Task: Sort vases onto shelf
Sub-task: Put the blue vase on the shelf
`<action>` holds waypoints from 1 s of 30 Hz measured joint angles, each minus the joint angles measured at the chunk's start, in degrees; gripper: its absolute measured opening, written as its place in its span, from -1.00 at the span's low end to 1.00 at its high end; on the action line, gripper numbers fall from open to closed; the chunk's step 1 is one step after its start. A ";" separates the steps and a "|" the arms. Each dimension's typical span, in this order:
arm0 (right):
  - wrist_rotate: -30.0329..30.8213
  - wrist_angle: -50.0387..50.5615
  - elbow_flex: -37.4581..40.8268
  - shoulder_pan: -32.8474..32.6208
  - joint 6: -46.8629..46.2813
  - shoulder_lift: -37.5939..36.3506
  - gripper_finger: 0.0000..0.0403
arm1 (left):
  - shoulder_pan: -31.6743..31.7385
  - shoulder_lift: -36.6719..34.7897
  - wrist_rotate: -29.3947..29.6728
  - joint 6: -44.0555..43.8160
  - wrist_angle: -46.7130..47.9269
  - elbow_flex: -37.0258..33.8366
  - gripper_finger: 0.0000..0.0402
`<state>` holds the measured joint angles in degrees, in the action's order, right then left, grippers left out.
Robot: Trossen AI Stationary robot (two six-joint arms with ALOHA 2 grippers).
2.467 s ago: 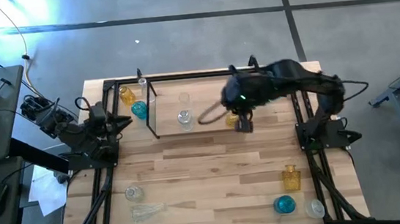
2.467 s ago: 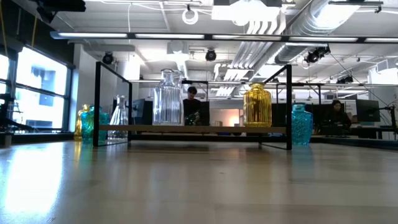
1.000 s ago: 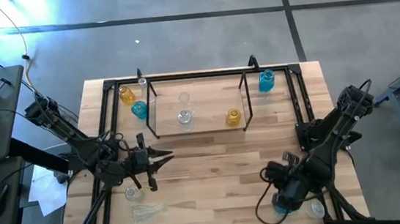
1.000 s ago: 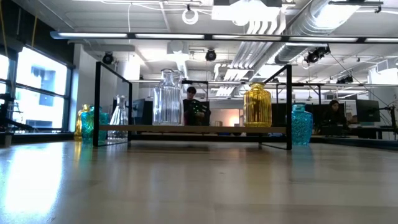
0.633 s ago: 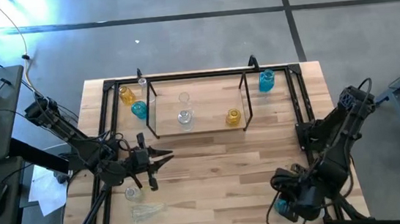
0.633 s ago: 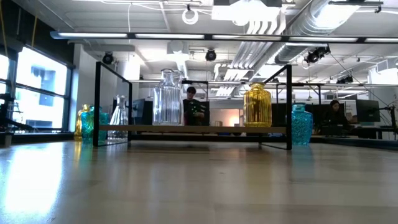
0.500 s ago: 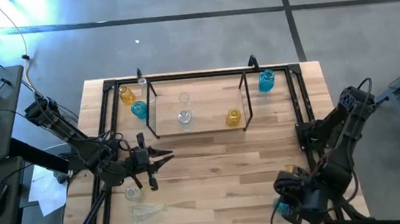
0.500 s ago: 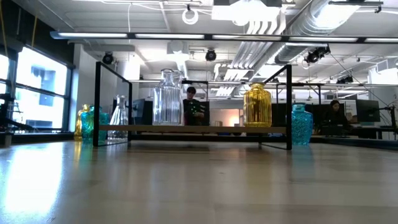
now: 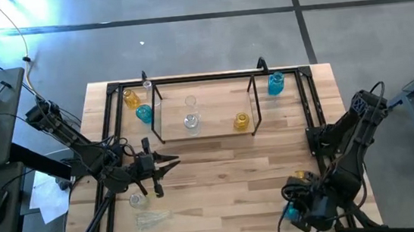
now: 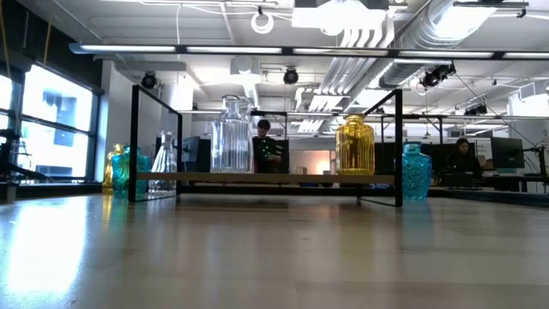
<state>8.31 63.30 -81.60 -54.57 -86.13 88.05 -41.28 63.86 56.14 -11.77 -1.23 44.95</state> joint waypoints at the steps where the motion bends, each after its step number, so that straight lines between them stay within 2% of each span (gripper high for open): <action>1: 0.34 -0.16 0.00 -0.13 -0.02 0.32 -1.00 | 0.00 0.00 0.00 0.00 0.02 0.00 -0.72; 9: -1.96 -0.73 0.00 -0.72 -2.11 2.05 -0.99 | 0.00 0.00 0.04 1.53 0.04 0.00 -0.72; 12: -3.45 -0.97 0.00 -0.72 -3.54 1.96 -0.92 | 0.00 0.00 0.05 1.53 0.04 0.00 -0.72; 15: -4.02 -1.17 0.00 -0.72 -5.20 1.92 -0.74 | 0.00 0.00 0.02 1.53 0.06 0.00 -0.72; 19: -3.32 -1.23 0.00 -0.74 -7.60 1.92 -0.40 | 0.00 0.00 0.02 1.53 0.09 0.00 -0.72; 24: -0.34 -0.99 0.00 -2.11 -11.23 1.99 -0.03 | 0.00 0.00 0.02 1.53 0.16 0.00 -0.72; 27: -0.24 -0.63 0.00 -2.90 -12.81 2.36 0.08 | 0.00 0.00 0.02 1.53 0.20 0.00 -0.72; 30: -0.08 -0.66 0.00 -3.01 -12.75 2.32 0.10 | 0.00 0.00 -0.15 1.52 0.21 0.00 -0.72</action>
<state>8.23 62.65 -81.60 -57.58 -98.87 90.37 -41.28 63.86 55.99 -10.25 -1.02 44.95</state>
